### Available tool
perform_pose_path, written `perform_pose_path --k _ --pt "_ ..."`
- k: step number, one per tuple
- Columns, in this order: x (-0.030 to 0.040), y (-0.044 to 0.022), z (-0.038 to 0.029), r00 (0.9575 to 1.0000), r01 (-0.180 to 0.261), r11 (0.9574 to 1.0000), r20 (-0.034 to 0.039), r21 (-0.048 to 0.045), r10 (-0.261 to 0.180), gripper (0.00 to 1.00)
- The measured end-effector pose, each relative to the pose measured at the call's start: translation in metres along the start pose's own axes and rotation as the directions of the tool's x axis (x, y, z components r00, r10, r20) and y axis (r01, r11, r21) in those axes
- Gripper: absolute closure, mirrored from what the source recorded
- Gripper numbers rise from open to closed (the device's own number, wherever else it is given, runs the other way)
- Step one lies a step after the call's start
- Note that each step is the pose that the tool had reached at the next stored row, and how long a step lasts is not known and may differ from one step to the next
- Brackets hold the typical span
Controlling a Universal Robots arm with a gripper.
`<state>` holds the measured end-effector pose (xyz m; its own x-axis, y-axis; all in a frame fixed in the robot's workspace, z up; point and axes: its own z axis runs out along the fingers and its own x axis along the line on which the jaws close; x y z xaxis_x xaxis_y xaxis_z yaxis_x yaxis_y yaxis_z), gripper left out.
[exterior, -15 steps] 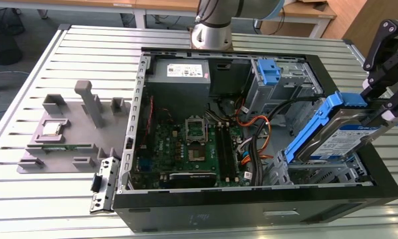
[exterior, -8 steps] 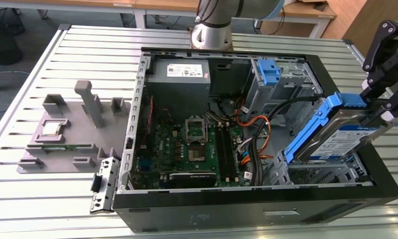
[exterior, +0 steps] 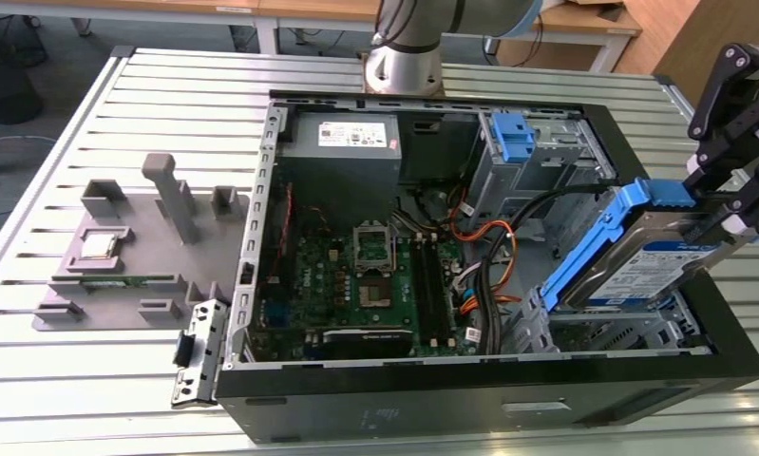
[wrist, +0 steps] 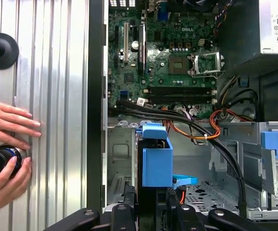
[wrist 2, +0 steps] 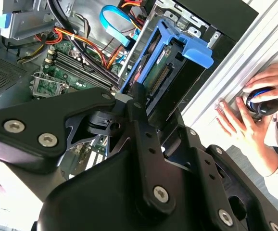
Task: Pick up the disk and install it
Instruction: 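Insert the disk into the insertion slot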
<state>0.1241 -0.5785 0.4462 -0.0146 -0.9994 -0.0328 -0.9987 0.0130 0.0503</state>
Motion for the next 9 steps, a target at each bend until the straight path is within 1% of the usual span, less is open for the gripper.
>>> perform_pose_path --k 4,5,8,9 --pt "0.0000 0.0000 -0.0001 1.0000 0.000 1.0000 0.0001 0.0000 0.000 0.65" --pt "0.0000 0.0000 -0.0009 1.0000 0.000 1.0000 0.0003 0.0000 0.000 0.65" --pt "-0.0002 0.0003 -0.0063 1.0000 0.000 1.0000 0.0001 0.0000 0.000 0.65" --pt "-0.0002 0.0003 -0.0068 1.0000 0.000 1.0000 0.0001 0.0001 0.000 0.65"
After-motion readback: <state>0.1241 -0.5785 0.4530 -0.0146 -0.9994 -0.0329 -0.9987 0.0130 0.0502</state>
